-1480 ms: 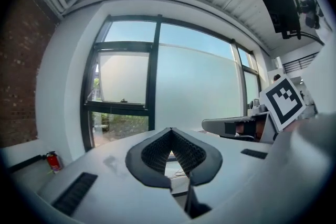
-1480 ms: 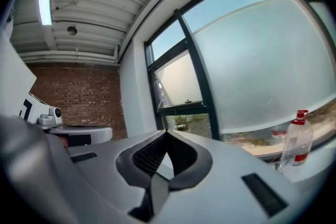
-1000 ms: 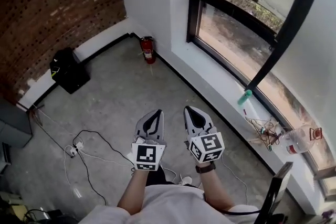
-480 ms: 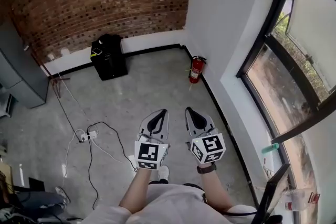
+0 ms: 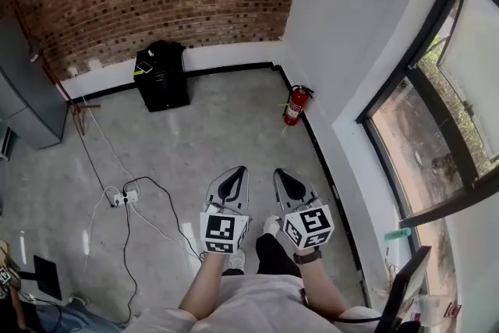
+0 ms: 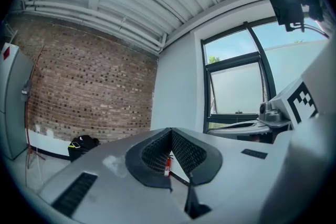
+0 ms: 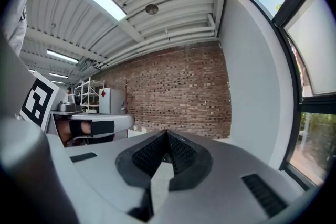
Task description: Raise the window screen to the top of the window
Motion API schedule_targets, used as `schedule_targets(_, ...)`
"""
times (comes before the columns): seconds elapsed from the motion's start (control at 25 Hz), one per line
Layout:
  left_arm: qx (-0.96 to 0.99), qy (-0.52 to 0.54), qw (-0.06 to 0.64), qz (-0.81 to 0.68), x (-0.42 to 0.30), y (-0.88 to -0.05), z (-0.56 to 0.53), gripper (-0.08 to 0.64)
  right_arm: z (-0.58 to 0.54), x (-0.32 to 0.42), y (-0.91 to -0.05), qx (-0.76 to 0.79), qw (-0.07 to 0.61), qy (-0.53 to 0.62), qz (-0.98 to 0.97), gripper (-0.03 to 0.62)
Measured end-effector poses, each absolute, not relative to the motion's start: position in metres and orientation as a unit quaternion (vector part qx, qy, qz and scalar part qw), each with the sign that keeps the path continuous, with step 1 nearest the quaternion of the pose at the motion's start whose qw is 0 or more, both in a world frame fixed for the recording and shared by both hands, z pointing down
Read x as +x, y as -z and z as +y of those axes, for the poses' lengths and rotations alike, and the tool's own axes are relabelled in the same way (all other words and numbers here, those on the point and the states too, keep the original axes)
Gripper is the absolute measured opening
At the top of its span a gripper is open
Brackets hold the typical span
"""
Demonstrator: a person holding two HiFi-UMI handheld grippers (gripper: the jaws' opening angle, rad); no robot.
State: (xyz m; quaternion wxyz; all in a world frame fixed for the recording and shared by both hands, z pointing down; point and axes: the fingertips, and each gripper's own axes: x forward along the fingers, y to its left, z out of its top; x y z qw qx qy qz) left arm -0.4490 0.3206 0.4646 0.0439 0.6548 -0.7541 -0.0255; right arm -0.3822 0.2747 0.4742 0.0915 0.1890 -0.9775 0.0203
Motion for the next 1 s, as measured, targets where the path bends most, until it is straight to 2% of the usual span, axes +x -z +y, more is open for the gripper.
schedule_targets(0.24, 0.669, 0.011, 0.050, -0.742, -0.453, -0.478, 0.268, -0.002, 0.215, -0.384, -0.483, 0.200, 0.075, -0.048, -0.976, -0.011)
schedule_targets(0.44, 0.696, 0.003, 0.036, -0.717, -0.447, -0.470, 0.164, -0.002, 0.110, -0.354, -0.476, 0.259, 0.048, -0.049, -0.963, -0.011)
schedule_targets(0.72, 0.804, -0.013, 0.011, -0.595, -0.333, -0.453, -0.041, -0.002, -0.073, -0.229, -0.457, 0.413, 0.002, -0.063, -0.909, -0.011)
schedule_targets(1.0, 0.873, -0.025, 0.003, -0.487, -0.202, -0.449, -0.159, -0.002, -0.182, -0.080, -0.443, 0.541, -0.022, -0.066, -0.838, -0.011)
